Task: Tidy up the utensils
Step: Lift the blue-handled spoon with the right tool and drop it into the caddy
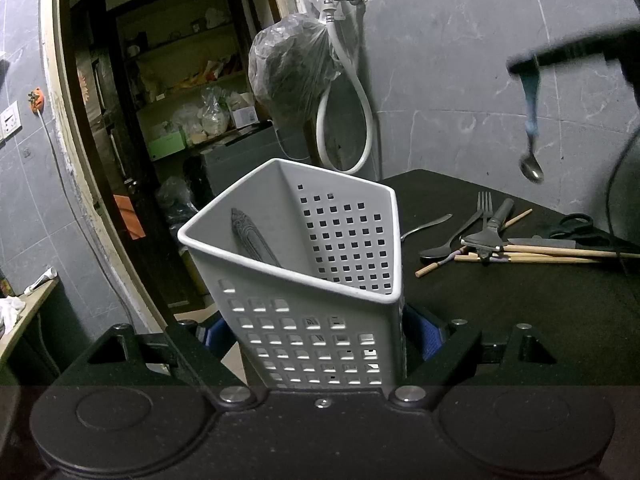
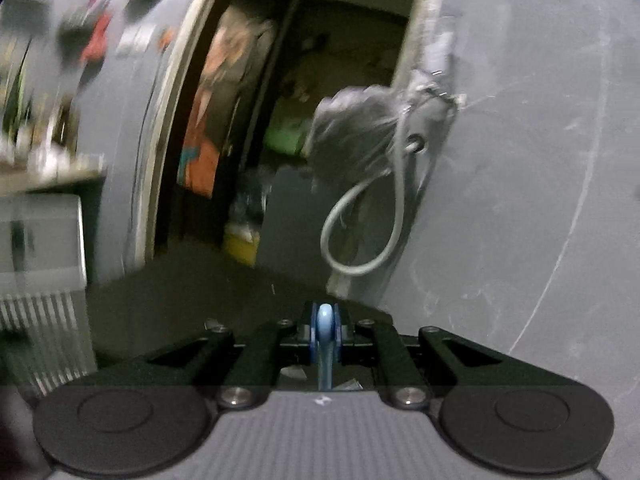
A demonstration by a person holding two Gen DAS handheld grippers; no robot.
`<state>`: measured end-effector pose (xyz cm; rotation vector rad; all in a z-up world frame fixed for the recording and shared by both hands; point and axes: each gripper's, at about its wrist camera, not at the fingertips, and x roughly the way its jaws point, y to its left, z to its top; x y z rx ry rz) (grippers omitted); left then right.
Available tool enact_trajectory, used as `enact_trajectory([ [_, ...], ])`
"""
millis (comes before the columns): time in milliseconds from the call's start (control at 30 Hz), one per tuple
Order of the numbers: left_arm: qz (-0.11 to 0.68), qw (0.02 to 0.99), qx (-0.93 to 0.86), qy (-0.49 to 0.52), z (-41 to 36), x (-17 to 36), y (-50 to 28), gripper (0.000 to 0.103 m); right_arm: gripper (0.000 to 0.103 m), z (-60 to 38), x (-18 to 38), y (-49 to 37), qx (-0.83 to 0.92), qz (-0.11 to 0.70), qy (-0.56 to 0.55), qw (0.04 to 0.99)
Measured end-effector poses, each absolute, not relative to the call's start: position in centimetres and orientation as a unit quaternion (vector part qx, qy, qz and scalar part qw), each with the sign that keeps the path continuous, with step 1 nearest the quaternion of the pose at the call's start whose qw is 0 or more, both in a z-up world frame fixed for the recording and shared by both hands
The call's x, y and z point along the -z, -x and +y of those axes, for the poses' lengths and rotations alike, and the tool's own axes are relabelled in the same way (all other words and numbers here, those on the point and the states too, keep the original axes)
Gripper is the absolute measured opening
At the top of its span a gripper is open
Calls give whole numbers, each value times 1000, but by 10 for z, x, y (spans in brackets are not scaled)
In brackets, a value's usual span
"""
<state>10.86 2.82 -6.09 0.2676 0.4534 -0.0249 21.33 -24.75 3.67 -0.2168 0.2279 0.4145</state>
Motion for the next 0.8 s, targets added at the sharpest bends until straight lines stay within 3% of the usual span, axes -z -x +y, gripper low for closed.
enact_trajectory([
  [200,224,965,12,-134,26,60,-109,87,9,-259,-95,-205,-280,82,-45,955],
  [400,223,965,11,-136,23,59,-109,87,9,-250,-128,-211,-362,64,-129,921],
  [800,215,965,17,-149,17,59,-102,87,10,-192,-113,-219,-443,88,-134,882],
])
